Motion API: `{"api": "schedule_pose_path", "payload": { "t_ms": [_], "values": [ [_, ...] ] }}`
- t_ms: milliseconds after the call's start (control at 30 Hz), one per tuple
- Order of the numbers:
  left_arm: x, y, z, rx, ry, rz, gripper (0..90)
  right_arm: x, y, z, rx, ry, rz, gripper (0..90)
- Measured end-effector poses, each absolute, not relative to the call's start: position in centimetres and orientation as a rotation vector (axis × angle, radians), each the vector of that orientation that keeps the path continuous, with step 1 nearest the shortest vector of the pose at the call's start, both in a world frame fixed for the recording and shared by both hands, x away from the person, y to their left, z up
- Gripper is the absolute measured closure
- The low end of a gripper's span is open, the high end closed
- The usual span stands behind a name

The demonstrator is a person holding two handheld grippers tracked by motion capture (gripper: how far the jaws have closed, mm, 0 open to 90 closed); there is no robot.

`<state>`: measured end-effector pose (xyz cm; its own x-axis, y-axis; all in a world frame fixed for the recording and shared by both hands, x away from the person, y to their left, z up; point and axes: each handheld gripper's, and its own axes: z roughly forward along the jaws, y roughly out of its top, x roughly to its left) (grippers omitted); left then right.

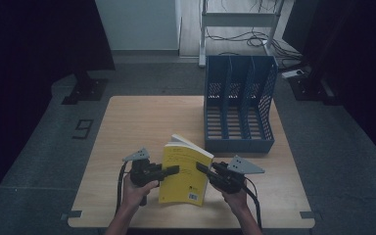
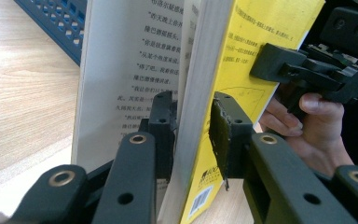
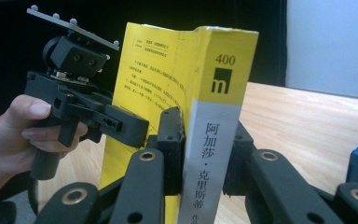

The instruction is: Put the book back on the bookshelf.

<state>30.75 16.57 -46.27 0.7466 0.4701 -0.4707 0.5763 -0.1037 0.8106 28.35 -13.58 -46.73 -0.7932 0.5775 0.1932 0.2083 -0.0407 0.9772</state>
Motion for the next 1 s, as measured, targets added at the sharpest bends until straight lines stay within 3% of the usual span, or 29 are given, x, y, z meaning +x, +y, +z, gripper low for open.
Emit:
{"api": "schedule_pose_path", "payload": {
  "t_ms": [333, 1000],
  "values": [
    [30.68, 16.38, -46.26, 1.747, 0.818, -0.120, 69.5, 27.78, -13.71, -46.02, 0.757, 1.956, 1.862, 73.9],
    [30.49, 16.29, -46.09, 1.775, 0.809, -0.102, 76.0, 27.75, -13.25, -45.76, 0.707, 1.987, 1.867, 68.7]
  ]
}}
